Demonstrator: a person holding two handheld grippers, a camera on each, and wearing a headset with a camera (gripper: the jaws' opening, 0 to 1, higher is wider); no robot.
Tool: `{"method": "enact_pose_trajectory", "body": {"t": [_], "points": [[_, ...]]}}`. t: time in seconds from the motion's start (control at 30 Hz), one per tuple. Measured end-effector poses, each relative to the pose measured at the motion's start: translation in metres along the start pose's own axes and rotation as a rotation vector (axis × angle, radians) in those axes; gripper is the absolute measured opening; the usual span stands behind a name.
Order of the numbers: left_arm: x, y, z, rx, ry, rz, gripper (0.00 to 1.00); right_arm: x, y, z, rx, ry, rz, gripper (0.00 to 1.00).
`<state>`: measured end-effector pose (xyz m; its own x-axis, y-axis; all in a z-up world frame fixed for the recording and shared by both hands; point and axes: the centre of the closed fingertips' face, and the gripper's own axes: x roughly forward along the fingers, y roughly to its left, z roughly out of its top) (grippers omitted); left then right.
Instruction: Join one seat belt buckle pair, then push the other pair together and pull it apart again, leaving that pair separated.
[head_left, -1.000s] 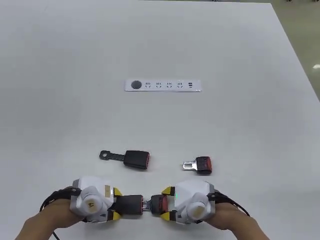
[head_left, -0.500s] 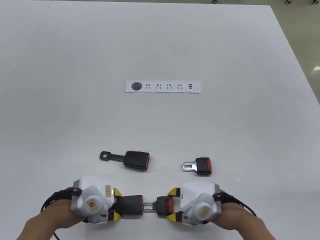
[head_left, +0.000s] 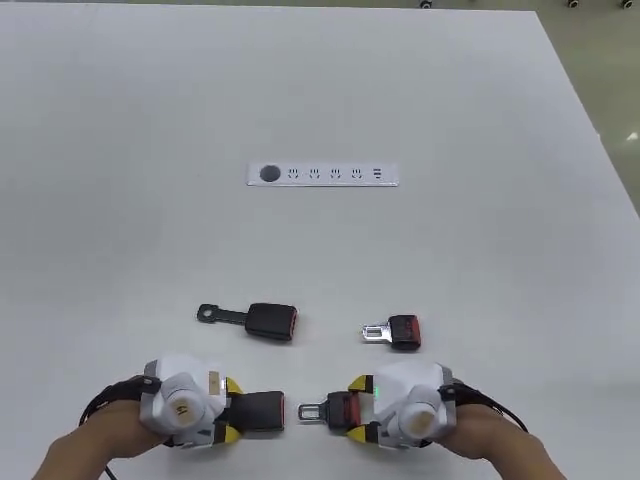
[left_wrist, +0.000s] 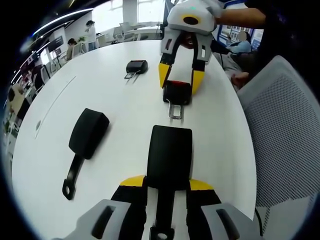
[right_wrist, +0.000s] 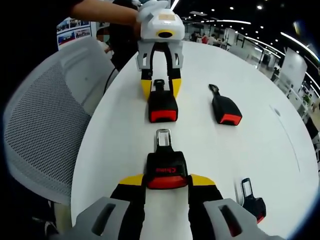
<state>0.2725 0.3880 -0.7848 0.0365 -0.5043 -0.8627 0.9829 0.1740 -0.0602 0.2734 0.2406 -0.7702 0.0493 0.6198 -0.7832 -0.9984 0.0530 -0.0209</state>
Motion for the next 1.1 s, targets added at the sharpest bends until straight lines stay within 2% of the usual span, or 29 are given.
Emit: {"method": "enact_pose_trajectory", "body": {"t": [0.43, 0.63, 0.9, 1.1], "points": [[0.002, 0.001, -0.002, -0.002, -0.001, 0.001, 0.30, -0.006, -0.004, -0.019, 0.013, 0.021, -0.009, 0.29], [0.001, 0.000, 0.000, -0.001, 0.002, 0.001, 0.30, -0.019, -0.001, -0.018, 0.016, 0.030, -0.012, 0.29], [-0.002, -0.003, 0.006, -0.002, 0.004, 0.006, 0.30, -0.028, -0.001, -0.025, 0.017, 0.041, -0.013, 0.29], [-0.001, -0.002, 0.004, 0.004, 0.013, 0.004, 0.31, -0.032, 0.001, -0.028, 0.008, 0.045, -0.011, 0.29]]}}
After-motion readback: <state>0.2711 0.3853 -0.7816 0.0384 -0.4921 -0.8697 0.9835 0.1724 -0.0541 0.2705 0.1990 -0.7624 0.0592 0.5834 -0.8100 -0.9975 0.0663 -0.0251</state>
